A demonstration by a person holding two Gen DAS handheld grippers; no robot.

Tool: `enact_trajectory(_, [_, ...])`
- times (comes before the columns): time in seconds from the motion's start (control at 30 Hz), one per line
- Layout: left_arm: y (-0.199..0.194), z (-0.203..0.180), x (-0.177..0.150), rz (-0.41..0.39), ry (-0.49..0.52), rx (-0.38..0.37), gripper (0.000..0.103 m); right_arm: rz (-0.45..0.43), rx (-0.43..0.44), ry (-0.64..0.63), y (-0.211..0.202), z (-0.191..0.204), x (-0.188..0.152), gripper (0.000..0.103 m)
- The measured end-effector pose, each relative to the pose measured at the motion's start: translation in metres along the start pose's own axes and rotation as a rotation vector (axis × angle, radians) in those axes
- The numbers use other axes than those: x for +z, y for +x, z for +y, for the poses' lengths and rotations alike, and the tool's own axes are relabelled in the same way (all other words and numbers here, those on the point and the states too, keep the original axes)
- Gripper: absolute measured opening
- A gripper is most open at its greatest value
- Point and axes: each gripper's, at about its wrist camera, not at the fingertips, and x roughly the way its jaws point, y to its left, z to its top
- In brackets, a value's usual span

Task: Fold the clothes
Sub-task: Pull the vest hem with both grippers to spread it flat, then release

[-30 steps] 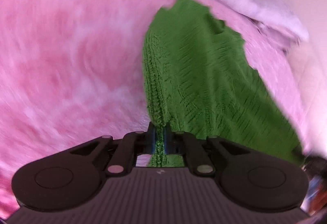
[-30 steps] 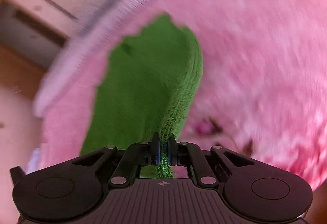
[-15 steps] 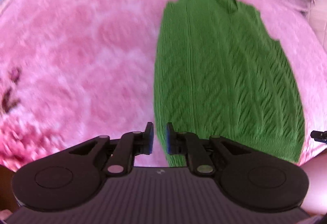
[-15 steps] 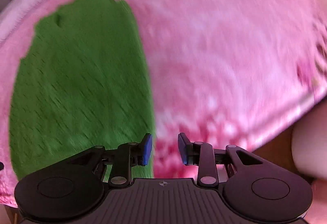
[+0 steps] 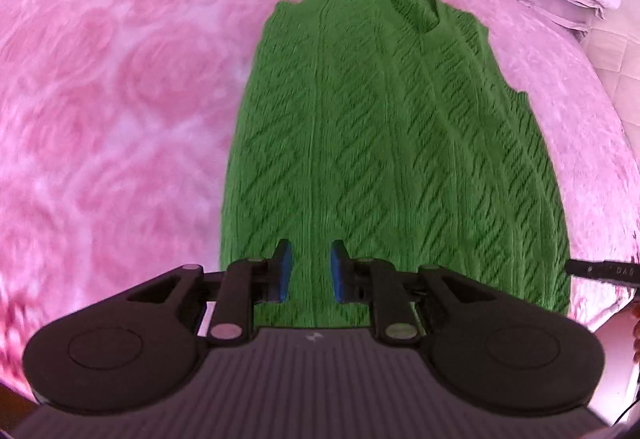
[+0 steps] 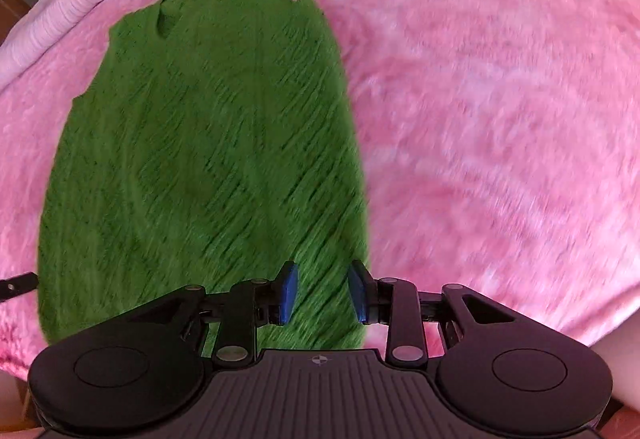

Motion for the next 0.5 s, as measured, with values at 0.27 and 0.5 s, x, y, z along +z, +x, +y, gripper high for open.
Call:
enact_trajectory(0.27, [0.049, 0.0, 0.083, -0.023, 0.087, -0.051, 0.015, -0.037, 0.001, -0.035, 0.032, 0.004, 0.071, 0.032])
enact_trajectory(0.5, [0.087, -0.003, 0.165, -0.032, 0.142, -0.091, 0.016, -0.055, 0.05, -0.023, 0.067, 0.02, 0.137, 0.032])
